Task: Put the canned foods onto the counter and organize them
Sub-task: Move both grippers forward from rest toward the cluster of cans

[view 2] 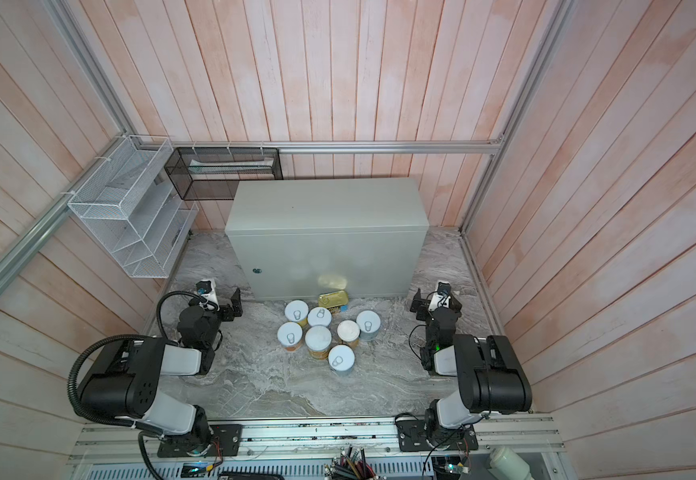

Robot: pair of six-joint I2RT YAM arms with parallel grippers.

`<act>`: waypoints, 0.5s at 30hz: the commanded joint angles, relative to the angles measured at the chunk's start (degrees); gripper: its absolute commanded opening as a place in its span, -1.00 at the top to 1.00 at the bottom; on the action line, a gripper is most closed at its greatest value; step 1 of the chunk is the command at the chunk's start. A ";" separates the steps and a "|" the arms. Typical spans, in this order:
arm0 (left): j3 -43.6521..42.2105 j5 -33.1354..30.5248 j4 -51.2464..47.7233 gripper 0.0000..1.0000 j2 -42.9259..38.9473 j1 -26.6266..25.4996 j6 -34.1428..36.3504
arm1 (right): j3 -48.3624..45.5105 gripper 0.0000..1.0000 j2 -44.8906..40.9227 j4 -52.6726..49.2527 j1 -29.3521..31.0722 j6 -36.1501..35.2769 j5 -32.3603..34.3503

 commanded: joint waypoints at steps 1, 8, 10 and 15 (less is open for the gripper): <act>0.73 0.66 0.87 -1.00 0.07 0.04 -0.23 | 1.02 -0.96 -0.68 -0.52 -0.10 -0.17 0.39; 0.73 0.66 0.87 -1.00 0.07 0.05 -0.31 | 1.05 -0.96 -0.73 -0.51 -0.09 -0.17 0.27; 0.73 0.66 0.87 -1.00 0.06 0.06 -0.32 | 1.03 -0.96 -0.69 -0.56 -0.13 -0.11 0.17; 0.73 0.66 0.87 -1.00 0.06 0.06 -0.32 | 1.05 -0.96 -0.67 -0.58 -0.23 -0.09 -0.16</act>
